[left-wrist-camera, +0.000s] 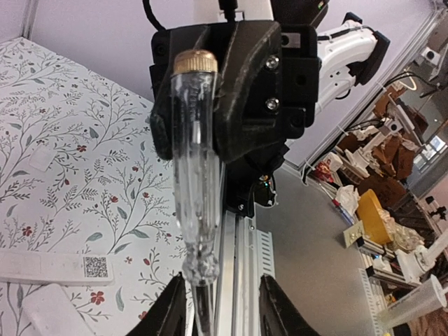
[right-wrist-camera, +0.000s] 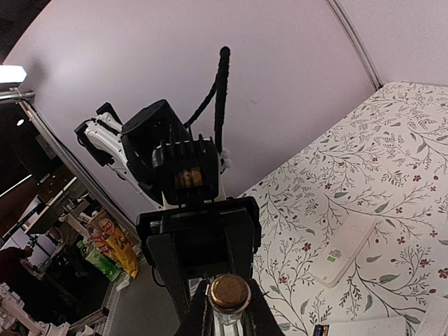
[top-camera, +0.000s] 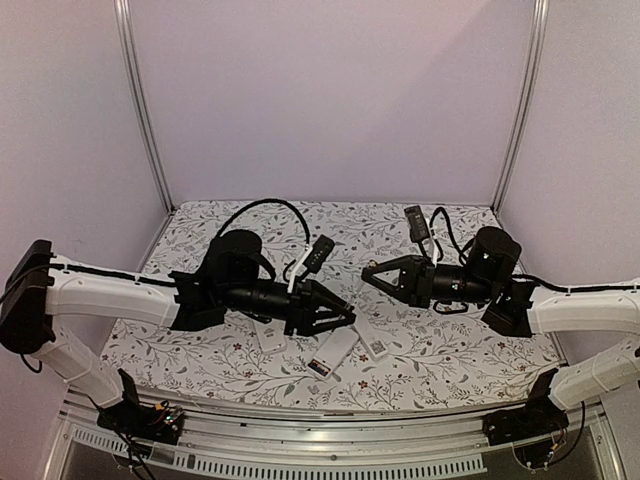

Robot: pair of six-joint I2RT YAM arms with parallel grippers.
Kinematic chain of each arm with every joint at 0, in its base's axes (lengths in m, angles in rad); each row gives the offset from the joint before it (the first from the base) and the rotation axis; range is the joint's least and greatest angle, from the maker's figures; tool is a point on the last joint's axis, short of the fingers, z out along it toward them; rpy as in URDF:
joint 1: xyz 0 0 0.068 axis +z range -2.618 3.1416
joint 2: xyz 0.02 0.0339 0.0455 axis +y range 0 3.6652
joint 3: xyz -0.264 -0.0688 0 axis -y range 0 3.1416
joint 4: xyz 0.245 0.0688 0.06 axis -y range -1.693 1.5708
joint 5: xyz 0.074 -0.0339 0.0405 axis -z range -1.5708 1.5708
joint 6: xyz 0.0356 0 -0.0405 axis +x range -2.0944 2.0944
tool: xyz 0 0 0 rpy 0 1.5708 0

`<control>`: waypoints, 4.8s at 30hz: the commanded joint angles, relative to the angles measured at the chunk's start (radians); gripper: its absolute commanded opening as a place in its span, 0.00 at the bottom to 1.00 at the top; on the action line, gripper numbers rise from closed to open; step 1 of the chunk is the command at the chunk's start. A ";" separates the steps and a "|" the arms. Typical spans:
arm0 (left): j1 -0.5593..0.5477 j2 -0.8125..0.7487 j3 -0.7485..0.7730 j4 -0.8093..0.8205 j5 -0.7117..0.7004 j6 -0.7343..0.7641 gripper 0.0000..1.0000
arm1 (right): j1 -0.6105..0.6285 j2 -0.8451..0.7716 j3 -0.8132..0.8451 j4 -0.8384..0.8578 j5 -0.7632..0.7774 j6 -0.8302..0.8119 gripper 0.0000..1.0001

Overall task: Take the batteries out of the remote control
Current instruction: Pass from the right arm to the left, then pass from the left arm to the right, then adjust the remote control without the battery cover at the center of the board.

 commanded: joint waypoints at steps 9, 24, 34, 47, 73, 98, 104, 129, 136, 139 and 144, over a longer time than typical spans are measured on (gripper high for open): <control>-0.018 0.017 0.007 0.027 -0.017 0.001 0.05 | -0.005 0.014 0.024 -0.004 -0.025 0.000 0.00; -0.093 -0.001 0.007 -0.120 -0.570 0.046 0.00 | 0.020 -0.017 0.116 -0.348 0.380 0.059 0.73; -0.115 0.025 0.024 -0.147 -0.638 0.011 0.00 | 0.096 0.076 0.198 -0.421 0.521 0.114 0.57; -0.125 0.038 0.026 -0.163 -0.646 0.011 0.00 | 0.105 0.138 0.241 -0.429 0.511 0.126 0.39; -0.191 0.144 -0.049 -0.396 -0.862 0.024 0.91 | 0.108 0.081 0.179 -0.522 0.750 0.126 0.00; -0.242 0.281 0.043 -0.583 -0.984 0.009 0.94 | 0.107 0.031 0.131 -0.521 0.781 0.147 0.00; -0.201 0.281 0.033 -0.618 -1.010 -0.032 0.91 | 0.107 0.030 0.130 -0.521 0.781 0.150 0.00; -0.008 0.286 0.019 -0.556 -1.025 -0.063 0.90 | 0.104 0.027 0.130 -0.528 0.811 0.148 0.00; 0.044 0.276 -0.008 -0.548 -1.005 -0.113 0.90 | 0.103 0.027 0.133 -0.528 0.814 0.144 0.00; 0.056 0.278 -0.003 -0.549 -1.011 -0.117 0.90 | 0.099 0.025 0.131 -0.528 0.811 0.146 0.00; 0.078 0.283 -0.001 -0.517 -0.996 -0.125 0.89 | 0.097 0.024 0.127 -0.528 0.812 0.148 0.00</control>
